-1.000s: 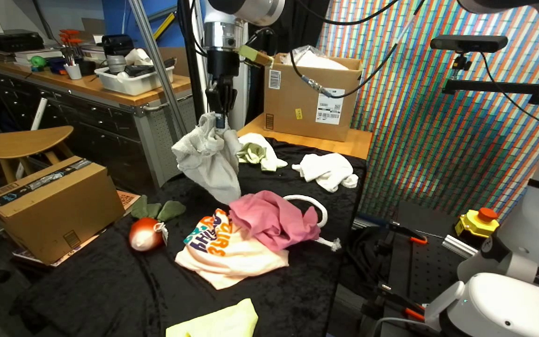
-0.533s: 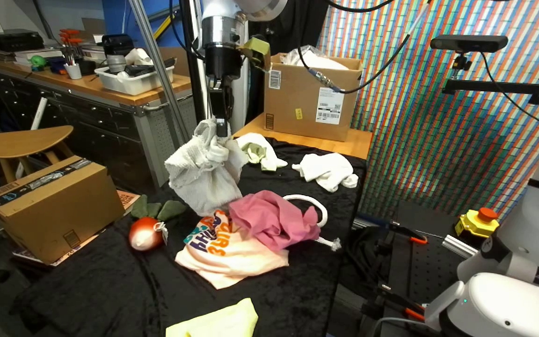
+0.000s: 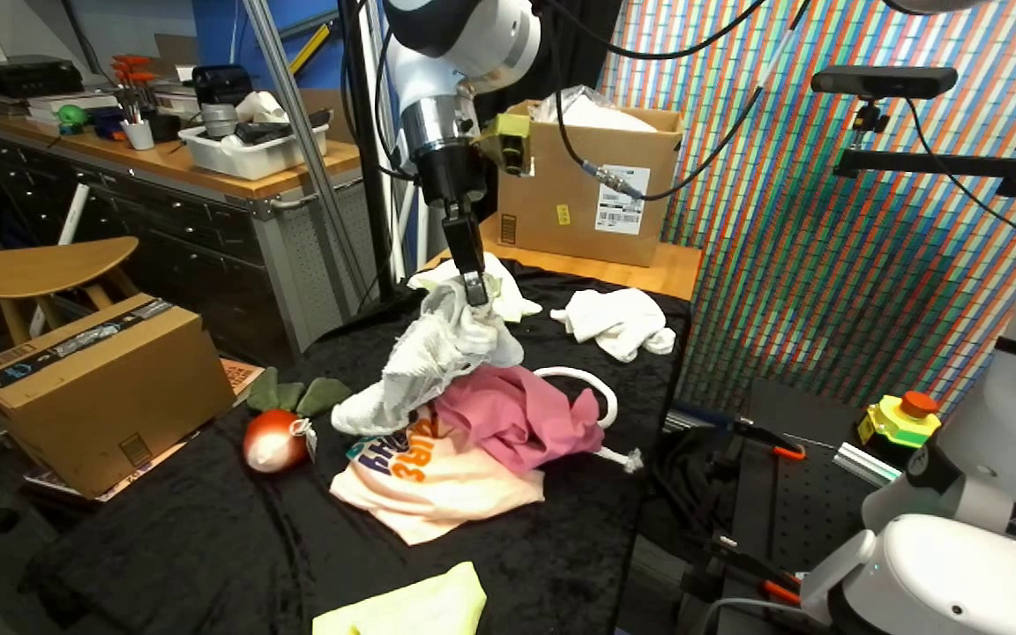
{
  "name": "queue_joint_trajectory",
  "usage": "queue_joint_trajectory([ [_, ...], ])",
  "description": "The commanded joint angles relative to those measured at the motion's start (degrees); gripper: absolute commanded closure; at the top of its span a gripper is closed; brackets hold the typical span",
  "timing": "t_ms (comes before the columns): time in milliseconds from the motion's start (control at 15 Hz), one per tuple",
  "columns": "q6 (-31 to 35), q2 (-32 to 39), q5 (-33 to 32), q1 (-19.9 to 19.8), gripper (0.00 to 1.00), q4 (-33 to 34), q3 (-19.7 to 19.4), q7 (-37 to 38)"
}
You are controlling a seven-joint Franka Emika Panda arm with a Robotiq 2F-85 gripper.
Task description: Put all the items on the table in one place
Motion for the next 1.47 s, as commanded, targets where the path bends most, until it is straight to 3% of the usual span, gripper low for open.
queue_joint_trajectory([
  [0,-3.06,1.75,-1.24,0.49,0.91,0.73,-0.89,-0.12],
  [133,-3.11,2.86,-2.13,0.67,0.9,0.84,-1.07,0.11],
  [200,-3.31,3.08,-2.45,0.67,0.84,0.91,-1.1,0.16],
  [267,-2.9,3.07,-3.04,0.81,0.63,0.67,-1.14,0.08],
  [800,3.44,2.35,-8.65,2.63,0.04,1.9,-1.88,3.46],
  [1133,17.78,4.48,-12.16,6.06,0.0,5.72,-1.91,9.49],
  [1400,30.09,8.64,-16.44,11.25,0.0,9.55,-2.63,19.59],
])
